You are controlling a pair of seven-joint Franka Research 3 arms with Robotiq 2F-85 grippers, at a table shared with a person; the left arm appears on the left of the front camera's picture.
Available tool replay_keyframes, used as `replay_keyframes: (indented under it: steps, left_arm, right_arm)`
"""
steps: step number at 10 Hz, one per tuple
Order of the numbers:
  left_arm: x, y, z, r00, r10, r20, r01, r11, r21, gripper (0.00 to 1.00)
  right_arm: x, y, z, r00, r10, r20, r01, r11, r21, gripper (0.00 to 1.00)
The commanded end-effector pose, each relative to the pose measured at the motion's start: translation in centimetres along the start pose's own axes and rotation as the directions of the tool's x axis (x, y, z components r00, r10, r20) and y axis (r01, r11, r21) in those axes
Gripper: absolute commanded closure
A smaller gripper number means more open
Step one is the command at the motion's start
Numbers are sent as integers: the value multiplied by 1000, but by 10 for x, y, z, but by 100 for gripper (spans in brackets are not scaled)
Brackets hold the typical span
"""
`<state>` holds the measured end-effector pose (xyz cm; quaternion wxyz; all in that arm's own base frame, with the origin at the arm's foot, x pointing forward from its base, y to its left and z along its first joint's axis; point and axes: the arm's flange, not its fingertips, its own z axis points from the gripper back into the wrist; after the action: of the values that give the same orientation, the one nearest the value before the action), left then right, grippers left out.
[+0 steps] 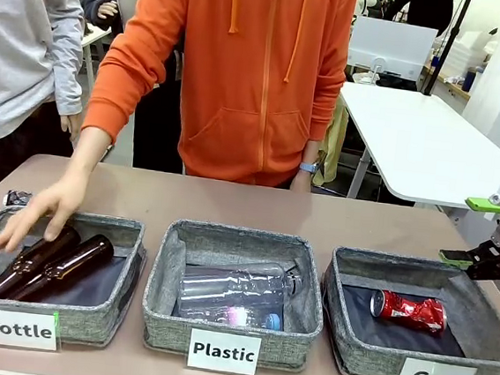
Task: Sort the can waste into the basket.
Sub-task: Pick up the can waste from the table and place it in the right Fabric basket.
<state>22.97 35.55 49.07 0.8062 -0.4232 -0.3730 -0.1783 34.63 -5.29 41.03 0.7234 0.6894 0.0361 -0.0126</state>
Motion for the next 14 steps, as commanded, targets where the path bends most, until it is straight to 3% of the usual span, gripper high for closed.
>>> replay_keyframes:
  steps: [1,5,8,9,12,13,14]
  left_arm:
    - [26,-7,-13,999,-10,-40,11,999,36,2]
    - [93,-19,-75,953,-203,-227,221,974,54,2]
    - [149,-31,-148,848,-339,-407,389,920,45,2]
    - [161,-35,-173,801,-383,-459,425,905,-14,2]
    - [188,-39,-247,670,-422,-611,466,880,-97,2]
    - [193,-40,-262,670,-431,-605,477,874,-94,2]
    - [182,-43,-243,712,-432,-553,457,883,-101,2]
  right_arm:
    - [-1,1,3,1000,21,-14,-21,1000,3,0]
    - [-1,1,3,1000,21,-14,-21,1000,3,0]
    - [-1,1,3,1000,21,-14,-21,1000,3,0]
    - [-1,1,3,1000,21,-14,-21,1000,3,0]
    - [-1,1,3,1000,21,-14,-21,1000,3,0]
    - [-1,1,3,1000,21,-14,-21,1000,3,0]
    - [-1,1,3,1000,21,-14,-21,1000,3,0]
